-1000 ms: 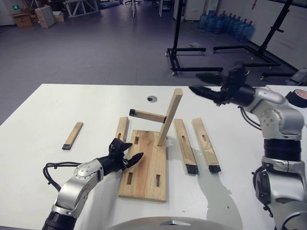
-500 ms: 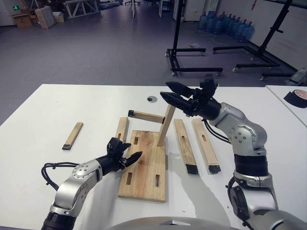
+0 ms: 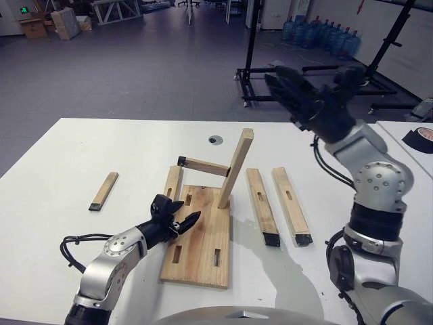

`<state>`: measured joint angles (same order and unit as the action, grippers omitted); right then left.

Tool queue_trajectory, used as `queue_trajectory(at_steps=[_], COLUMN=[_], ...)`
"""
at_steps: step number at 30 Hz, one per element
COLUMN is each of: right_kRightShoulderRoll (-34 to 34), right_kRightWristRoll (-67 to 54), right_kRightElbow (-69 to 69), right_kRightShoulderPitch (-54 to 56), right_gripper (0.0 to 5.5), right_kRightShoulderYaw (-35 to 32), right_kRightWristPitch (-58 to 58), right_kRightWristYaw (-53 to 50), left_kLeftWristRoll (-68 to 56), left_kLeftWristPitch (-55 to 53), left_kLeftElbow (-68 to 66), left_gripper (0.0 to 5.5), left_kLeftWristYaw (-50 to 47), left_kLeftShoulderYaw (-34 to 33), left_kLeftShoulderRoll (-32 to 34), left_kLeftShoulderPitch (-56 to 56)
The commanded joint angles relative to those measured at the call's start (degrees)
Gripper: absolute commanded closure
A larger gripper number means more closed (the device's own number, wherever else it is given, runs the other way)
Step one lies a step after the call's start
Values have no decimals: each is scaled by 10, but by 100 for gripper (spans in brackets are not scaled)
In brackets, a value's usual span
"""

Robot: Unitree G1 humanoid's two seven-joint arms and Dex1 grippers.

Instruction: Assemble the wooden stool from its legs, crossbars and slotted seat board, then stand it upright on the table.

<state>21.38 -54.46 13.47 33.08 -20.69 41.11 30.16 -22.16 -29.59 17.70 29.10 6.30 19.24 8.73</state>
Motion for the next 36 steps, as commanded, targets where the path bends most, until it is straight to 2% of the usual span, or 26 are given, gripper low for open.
queue_trajectory(at_steps=[1,7,12,18,22,29,36], right_kRightShoulderRoll=[13,-6,-13,-22,-25,-36,-74], right_kRightWristRoll=[75,237,308,320,332,333,321], right_kRightElbow=[12,83,86,73,69,61,52], right_kRightShoulderPitch=[-107,-321,-396,-409,-400,-376,-351], right_gripper=[174,174,174,174,174,174,308], right_kRightShoulderYaw=[-20,87,132,133,140,116,69], right_kRightWristPitch=[21,70,88,166,177,195,258], right_kRightWristYaw=[-124,-269,-304,-310,-305,-301,-309], left_kLeftWristRoll=[-13,-35,-48,-63,-67,-64,-62], left_kLeftWristPitch=[-17,-14,-13,-18,-15,-8,-4], left_kLeftElbow=[24,50,61,89,89,84,81], left_gripper=[192,192,192,192,192,192,192], left_kLeftWristYaw=[-15,-37,-49,-58,-63,-64,-65], left_kLeftShoulderYaw=[-1,-10,-10,-20,-26,-27,-30], left_kLeftShoulderRoll=[-15,-48,-69,-74,-74,-75,-74], left_kLeftShoulderPitch=[26,56,47,48,46,45,40])
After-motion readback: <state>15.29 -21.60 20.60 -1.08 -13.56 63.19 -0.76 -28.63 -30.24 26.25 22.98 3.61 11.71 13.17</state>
